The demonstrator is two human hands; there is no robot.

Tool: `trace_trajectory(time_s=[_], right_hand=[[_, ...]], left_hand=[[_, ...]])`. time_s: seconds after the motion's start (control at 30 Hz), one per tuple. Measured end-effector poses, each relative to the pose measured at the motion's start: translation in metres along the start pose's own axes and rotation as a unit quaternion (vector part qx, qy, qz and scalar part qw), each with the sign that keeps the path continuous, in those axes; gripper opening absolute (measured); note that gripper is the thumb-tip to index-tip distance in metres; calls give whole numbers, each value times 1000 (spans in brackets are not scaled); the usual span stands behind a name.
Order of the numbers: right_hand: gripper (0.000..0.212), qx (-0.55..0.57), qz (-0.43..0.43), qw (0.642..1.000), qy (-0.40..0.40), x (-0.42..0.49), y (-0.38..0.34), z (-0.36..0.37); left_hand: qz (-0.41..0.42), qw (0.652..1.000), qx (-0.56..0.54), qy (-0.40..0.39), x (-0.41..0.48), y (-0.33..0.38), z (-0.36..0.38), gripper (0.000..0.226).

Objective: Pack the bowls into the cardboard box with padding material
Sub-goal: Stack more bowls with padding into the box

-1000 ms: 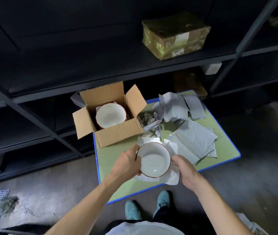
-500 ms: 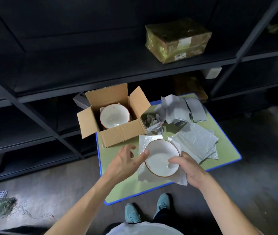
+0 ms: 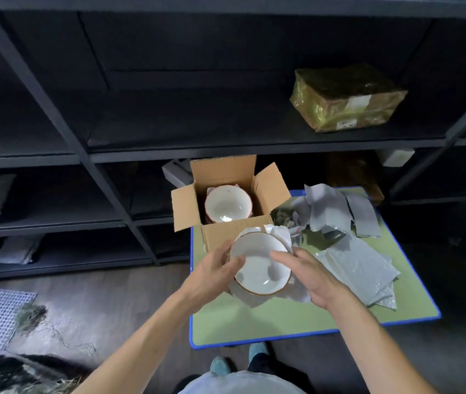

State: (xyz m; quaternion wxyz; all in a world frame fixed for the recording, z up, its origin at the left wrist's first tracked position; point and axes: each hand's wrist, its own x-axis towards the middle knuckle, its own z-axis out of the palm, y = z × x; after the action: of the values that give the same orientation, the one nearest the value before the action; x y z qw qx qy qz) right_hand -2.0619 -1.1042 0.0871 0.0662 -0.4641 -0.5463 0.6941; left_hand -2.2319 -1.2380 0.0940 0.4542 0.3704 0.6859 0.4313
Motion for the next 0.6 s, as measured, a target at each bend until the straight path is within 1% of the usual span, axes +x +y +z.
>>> trace_trajectory(time_s=[0.07,0.13,0.17,0.3,0.4,0.5,0.6], right_hand=[[43,-15,-21,1000,-11,6,-9,4],[22,-42,-53,997,-24,12,-21,7],[16,-62,-69,995,-25,15,-28,8],[16,-134,-121,983,-20,37,-54,6],[20,-213,-155,965,3,59,-71,6],[24,-288,-179,940,28,81,-90,9],[27,-332,-186,923,54,105,-102,11]], left_hand=[[5,999,4,32,2,0,-5,23],[-4,998,10,64,8,1,-14,25],[-14,996,7,82,12,2,-18,24],[-35,988,38,143,33,14,-35,18],[-41,981,77,176,56,21,-43,22],[-44,982,59,174,82,21,-51,28],[-31,981,47,184,104,27,-58,28]])
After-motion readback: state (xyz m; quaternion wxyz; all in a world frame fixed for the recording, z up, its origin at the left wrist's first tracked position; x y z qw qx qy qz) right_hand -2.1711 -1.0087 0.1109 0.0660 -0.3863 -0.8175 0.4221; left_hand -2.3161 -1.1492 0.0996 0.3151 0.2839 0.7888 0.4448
